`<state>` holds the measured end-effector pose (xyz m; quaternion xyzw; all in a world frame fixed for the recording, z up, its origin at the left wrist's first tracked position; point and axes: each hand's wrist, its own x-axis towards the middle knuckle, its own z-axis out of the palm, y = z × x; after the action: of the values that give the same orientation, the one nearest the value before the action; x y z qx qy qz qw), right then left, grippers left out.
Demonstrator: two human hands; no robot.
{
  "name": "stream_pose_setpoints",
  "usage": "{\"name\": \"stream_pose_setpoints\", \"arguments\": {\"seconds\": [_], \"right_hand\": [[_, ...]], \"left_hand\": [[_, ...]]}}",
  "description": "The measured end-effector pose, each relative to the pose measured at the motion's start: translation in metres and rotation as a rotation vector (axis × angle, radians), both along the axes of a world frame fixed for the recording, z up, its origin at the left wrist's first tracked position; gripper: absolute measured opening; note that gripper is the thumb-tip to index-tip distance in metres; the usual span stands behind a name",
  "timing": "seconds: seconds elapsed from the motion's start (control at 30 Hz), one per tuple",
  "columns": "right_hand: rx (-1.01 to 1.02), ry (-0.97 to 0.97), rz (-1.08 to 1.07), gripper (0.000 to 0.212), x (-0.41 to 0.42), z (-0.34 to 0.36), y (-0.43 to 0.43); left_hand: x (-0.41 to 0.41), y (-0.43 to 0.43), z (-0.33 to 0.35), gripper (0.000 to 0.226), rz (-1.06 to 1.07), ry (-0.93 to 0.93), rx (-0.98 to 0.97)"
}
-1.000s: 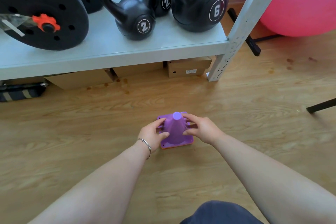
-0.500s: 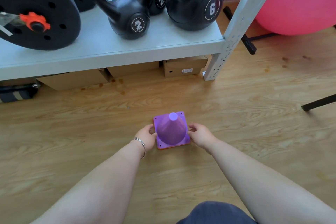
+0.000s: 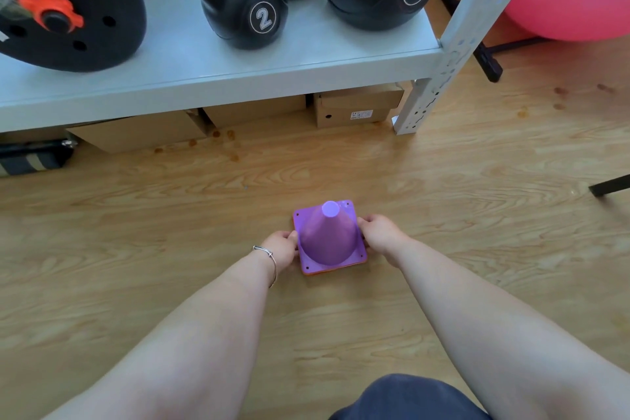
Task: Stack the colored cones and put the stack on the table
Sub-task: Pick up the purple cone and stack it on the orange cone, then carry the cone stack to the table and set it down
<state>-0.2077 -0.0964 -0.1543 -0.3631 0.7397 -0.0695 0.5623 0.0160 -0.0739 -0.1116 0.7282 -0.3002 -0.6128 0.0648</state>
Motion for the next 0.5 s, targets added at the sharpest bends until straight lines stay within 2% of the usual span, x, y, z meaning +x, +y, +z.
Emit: {"name": "stream_pose_setpoints", "arguments": {"seconds": [0.1, 0.23, 0.43, 0.5], "right_hand": [[-0.008, 0.031, 0.014, 0.026, 0.009, 0.023, 0.003], [-0.019, 0.048, 0.031, 0.03, 0.012, 0.025, 0.007], [-0.043, -0.056, -0.051, 0.019, 0.017, 0.042, 0.024], [-0.092, -0.053, -0.072, 0.014, 0.017, 0.06, 0.034]], "left_hand": [[-0.003, 0.008, 0.008, 0.021, 0.018, 0.012, 0.0], [-0.001, 0.013, -0.001, 0.025, 0.111, 0.044, -0.019], [0.016, 0.025, -0.016, 0.04, 0.174, 0.126, -0.105], [0.013, 0.032, 0.006, 0.038, 0.184, 0.154, -0.117]]}}
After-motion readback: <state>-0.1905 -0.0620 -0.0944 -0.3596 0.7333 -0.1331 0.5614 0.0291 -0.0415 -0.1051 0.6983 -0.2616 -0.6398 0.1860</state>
